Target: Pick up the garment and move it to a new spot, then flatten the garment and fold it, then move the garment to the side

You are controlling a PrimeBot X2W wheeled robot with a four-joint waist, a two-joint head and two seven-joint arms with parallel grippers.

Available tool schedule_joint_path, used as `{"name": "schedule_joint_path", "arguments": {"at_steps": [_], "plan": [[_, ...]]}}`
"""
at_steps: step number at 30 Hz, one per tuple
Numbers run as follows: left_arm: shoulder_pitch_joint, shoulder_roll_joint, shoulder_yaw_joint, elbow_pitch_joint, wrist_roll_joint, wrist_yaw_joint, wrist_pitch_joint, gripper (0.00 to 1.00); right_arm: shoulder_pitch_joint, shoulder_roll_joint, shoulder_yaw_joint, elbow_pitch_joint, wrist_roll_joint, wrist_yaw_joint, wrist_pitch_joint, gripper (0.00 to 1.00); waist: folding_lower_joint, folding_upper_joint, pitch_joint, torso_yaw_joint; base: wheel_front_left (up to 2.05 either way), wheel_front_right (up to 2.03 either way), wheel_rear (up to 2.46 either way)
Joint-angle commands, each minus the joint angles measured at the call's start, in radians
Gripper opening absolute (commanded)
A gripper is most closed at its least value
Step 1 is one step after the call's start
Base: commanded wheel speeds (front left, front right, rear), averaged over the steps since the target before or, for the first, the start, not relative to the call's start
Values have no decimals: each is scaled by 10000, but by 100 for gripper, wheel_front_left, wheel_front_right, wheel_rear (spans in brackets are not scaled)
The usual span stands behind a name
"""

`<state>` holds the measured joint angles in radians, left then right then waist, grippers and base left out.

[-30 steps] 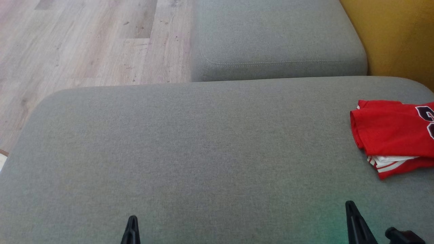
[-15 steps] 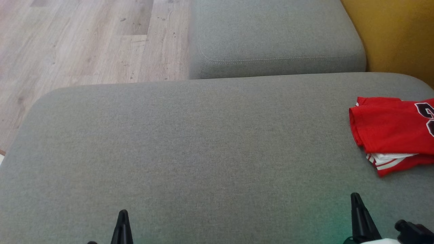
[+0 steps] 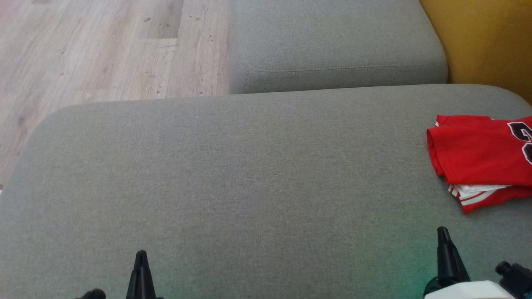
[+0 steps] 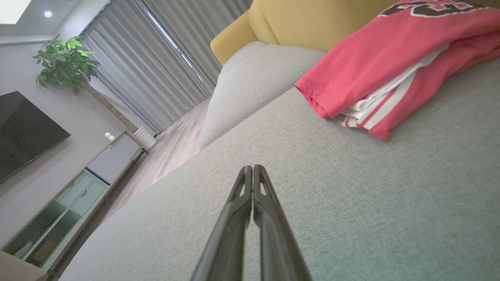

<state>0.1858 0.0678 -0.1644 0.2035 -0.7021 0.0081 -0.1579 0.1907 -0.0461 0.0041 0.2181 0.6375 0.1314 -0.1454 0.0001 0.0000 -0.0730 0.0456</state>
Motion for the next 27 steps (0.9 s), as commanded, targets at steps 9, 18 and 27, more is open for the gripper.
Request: {"name": "schedule_joint_path", "arguments": {"at_steps": [9,18,27], "plan": [[-769,128,402,-189,-1215,-220,269,0,-776,-226,-51,-207,1312,-2,249,0,-1,0,88,-53,0,0,0],[-1002,140,601,-128,-2134,-349,488,0,-1015,-243,-124,-158,2283,-3,465,0,-1,0,162,-97,0,0,0],[-1265,149,832,-57,-3159,-494,738,0,-1284,-258,-211,-103,3365,-3,713,0,-1,0,245,-147,0,0,0]]}}
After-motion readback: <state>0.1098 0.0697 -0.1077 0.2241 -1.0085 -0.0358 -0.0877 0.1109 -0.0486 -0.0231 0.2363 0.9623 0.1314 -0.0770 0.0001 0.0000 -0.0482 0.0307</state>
